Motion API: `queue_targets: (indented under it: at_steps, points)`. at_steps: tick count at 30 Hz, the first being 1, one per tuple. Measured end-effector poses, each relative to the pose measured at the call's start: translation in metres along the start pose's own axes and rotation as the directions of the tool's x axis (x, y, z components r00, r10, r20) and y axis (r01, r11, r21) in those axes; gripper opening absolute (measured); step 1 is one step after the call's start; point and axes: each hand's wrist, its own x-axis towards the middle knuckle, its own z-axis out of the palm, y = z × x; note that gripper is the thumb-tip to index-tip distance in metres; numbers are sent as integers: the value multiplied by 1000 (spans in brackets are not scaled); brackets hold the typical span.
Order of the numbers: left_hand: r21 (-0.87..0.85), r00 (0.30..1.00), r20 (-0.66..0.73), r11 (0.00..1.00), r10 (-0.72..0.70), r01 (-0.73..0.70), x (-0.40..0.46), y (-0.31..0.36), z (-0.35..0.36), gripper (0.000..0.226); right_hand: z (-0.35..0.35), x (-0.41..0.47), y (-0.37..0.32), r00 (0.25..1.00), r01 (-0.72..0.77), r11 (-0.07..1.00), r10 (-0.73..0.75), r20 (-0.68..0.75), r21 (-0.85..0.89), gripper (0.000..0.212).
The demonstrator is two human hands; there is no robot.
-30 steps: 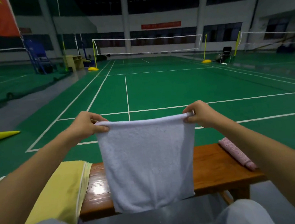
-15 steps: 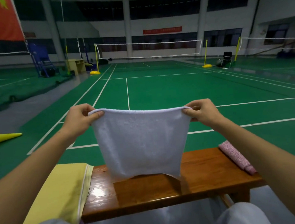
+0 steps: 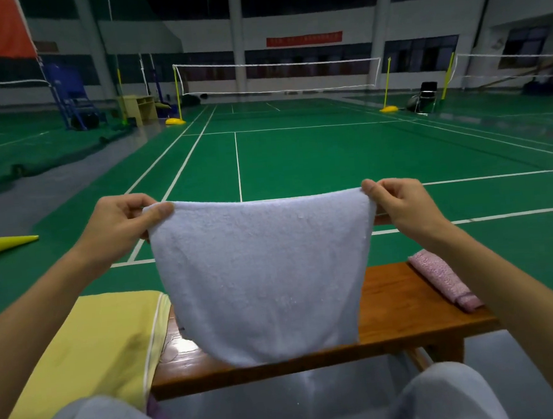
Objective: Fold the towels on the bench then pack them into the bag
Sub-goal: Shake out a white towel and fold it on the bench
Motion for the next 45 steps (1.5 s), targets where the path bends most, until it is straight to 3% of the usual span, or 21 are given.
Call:
queue_targets:
  at_steps: [7,10,14,18,24,29,34,45]
  points:
    - [19,990,69,993,-120,119,25,-41,30,37,21,41,53,996,-85,994,85,4,-65,53]
    - [140,966,120,967,-231,214,33,-97,62,47,47,59,114,976,-215,969,219,21,-118,59]
    - [288,910,82,884,-406,369,44,-192,104,62,84,90,224,942,-313,908,335,36,-278,89]
    - [467,866,55,779,-497,417,55,-260,142,67,123,109,274,914,-367,801,404,-26,-473,58]
    - [649,809,71,643,-583,406,61,-303,170,49,149,116,310,894,-364,696,448,-22,-619,55]
    - [613,865,89,711,-494,344,52,-282,171,8,147,86,298,903,-383,693,421,-88,-611,27]
    - [472,895,176,833,-410,289,24,-231,179,7,136,23,264,902,-423,757,402,-155,-498,25]
    - [156,849,380,930,-366,332,-47,-186,243,8,129,-27,251,803,-560,688,588,-96,-461,42]
